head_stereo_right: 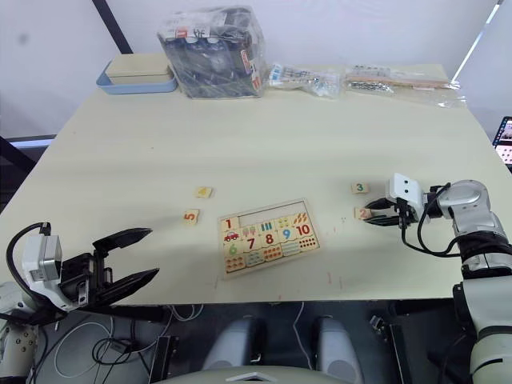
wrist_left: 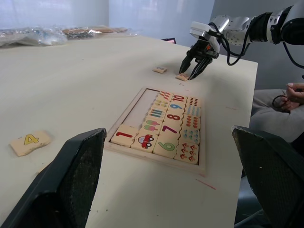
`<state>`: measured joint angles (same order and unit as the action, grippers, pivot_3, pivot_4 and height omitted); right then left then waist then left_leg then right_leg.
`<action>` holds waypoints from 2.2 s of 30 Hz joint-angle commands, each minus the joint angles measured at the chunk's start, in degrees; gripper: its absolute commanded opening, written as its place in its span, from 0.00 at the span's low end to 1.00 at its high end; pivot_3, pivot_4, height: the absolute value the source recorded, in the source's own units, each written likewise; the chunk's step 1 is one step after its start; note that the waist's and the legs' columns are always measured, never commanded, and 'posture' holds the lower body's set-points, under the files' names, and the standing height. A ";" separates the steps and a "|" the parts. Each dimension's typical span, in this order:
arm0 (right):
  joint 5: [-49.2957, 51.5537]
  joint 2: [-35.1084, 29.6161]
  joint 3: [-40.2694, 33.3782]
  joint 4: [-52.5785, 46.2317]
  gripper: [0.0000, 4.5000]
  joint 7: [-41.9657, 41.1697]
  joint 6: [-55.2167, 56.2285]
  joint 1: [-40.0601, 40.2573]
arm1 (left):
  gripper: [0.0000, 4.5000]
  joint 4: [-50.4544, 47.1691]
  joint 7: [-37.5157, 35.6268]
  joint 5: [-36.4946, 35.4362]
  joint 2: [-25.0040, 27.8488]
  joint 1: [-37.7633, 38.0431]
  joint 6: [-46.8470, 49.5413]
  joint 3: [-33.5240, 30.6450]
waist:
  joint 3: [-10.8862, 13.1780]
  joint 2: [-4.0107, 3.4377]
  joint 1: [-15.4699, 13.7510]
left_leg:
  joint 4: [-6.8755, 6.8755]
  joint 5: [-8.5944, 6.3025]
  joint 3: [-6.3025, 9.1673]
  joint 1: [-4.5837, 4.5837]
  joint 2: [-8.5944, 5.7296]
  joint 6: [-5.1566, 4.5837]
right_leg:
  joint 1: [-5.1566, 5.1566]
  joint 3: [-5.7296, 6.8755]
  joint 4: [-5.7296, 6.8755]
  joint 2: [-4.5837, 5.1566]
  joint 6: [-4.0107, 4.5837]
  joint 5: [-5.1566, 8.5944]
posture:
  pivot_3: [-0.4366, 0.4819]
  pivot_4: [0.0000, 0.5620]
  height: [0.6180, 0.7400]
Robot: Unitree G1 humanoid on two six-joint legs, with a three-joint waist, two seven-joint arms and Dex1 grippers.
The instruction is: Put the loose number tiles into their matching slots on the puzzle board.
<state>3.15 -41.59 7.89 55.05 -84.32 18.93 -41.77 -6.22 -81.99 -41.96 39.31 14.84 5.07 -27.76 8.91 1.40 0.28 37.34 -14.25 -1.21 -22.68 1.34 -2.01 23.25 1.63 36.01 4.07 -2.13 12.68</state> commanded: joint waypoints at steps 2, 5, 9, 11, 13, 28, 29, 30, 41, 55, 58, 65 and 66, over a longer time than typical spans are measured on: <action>-0.66 -0.14 -0.60 0.71 0.20 0.18 0.16 -0.34 | 1.00 -1.98 0.44 -1.15 0.50 0.03 0.29 -0.96 | 0.00 0.00 0.11 | 0.00 0.00 0.01 0.03 0.00 0.00 | -0.03 0.00 0.00 0.00 0.00 0.00 | 0.48 0.27 1.00; 0.33 -0.37 -0.92 -2.02 0.20 -0.81 -1.76 -0.30 | 1.00 -2.07 0.47 -1.17 0.51 0.22 0.38 -1.16 | 0.00 -0.01 0.16 | 0.00 0.00 0.02 0.03 0.00 0.00 | -0.03 0.00 0.00 0.00 0.00 0.00 | 0.48 0.27 1.00; 2.02 -1.65 -0.70 -14.96 0.20 -1.90 -10.93 0.65 | 1.00 -2.19 0.67 -1.23 0.66 0.56 0.50 -1.57 | 0.09 -0.15 0.34 | 0.00 0.00 0.03 0.03 0.02 0.00 | -0.02 0.00 0.00 0.00 0.00 0.00 | 0.48 0.27 1.00; 2.41 -2.34 0.06 -26.40 0.20 -1.34 -19.72 1.13 | 1.00 -2.23 0.87 -1.28 0.79 0.85 0.58 -2.04 | 0.12 -0.21 0.32 | -0.01 0.00 0.03 0.01 0.03 0.00 | 0.00 -0.01 0.00 0.01 0.00 0.00 | 0.48 0.27 1.00; 3.33 -2.76 1.02 -37.27 0.20 -0.92 -30.23 0.83 | 1.00 -2.27 0.96 -1.38 0.91 1.19 0.66 -2.48 | 0.14 -0.24 0.47 | -0.01 0.00 0.01 -0.08 0.04 0.00 | 0.12 -0.02 0.04 0.02 0.00 0.00 | 0.48 0.27 1.00; -0.60 5.14 23.21 -63.22 0.20 3.62 -71.18 -22.88 | 1.00 -3.08 1.55 -2.14 0.54 2.91 0.62 -3.46 | 0.11 -0.22 0.54 | -0.04 -0.01 0.05 -0.20 -0.01 0.01 | 0.35 0.06 0.08 0.23 0.03 0.00 | 0.48 0.27 1.00; -1.21 7.11 24.57 -61.97 0.20 4.85 -71.24 -24.46 | 1.00 -3.12 1.61 -2.14 0.41 2.96 0.54 -3.44 | 0.11 -0.21 0.55 | -0.06 -0.01 0.05 -0.21 -0.01 0.01 | 0.37 0.06 0.08 0.23 0.03 -0.01 | 0.48 0.27 1.00; -2.49 9.40 26.77 -60.15 0.20 6.04 -70.47 -25.81 | 1.00 -3.13 1.67 -2.14 0.29 3.02 0.49 -3.46 | 0.11 -0.22 0.77 | -0.06 -0.01 0.05 -0.22 -0.01 0.01 | 0.37 0.07 0.08 0.22 0.04 0.00 | 0.48 0.27 1.00; -7.85 22.25 36.39 -45.77 0.20 10.59 -64.56 -29.60 | 1.00 -2.57 1.67 -1.79 -0.13 3.83 -0.21 -4.05 | 0.06 -0.14 0.77 | -0.06 -0.01 0.04 -0.26 -0.08 0.01 | 0.45 0.11 0.18 0.23 0.07 -0.04 | 0.48 0.27 1.00; -11.40 29.56 40.04 -37.15 0.20 12.98 -61.77 -27.23 | 1.00 -2.83 1.24 -2.14 0.02 5.25 -0.06 -5.13 | 0.10 -0.19 0.75 | -0.07 -0.01 0.08 -0.26 -0.06 0.03 | 0.46 0.13 0.25 0.11 0.07 -0.04 | 0.48 0.27 1.00; -12.34 30.59 40.27 -34.77 0.20 13.27 -60.53 -27.25 | 1.00 -3.04 1.29 -2.23 0.05 5.44 0.08 -5.24 | 0.11 -0.20 0.77 | -0.07 -0.01 0.08 -0.25 -0.05 0.03 | 0.46 0.13 0.25 0.10 0.07 -0.03 | 0.48 0.27 1.00; -13.33 32.20 40.00 -31.26 0.20 13.27 -59.18 -27.12 | 1.00 -3.49 1.60 -2.17 -0.34 5.96 -0.03 -4.98 | 0.16 -0.30 0.75 | -0.07 -0.01 0.10 -0.24 -0.05 0.03 | 0.46 0.13 0.26 0.09 0.07 -0.03 | 0.48 0.27 1.00; -13.48 32.40 39.90 -30.88 0.20 13.17 -58.95 -27.10 | 1.00 -3.51 1.65 -2.15 -0.39 5.99 -0.09 -4.92 | 0.17 -0.30 0.81 | -0.07 -0.01 0.09 -0.24 -0.05 0.03 | 0.46 0.13 0.26 0.09 0.07 -0.03 | 0.48 0.27 1.00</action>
<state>-9.80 -9.65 48.51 23.87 -70.93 -40.76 -68.29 -7.98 -80.23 -43.00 39.04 20.52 5.66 -31.23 9.08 1.10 1.09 37.26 -14.26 -1.11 -22.92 1.29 -1.98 23.70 1.76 36.27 4.16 -2.06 12.65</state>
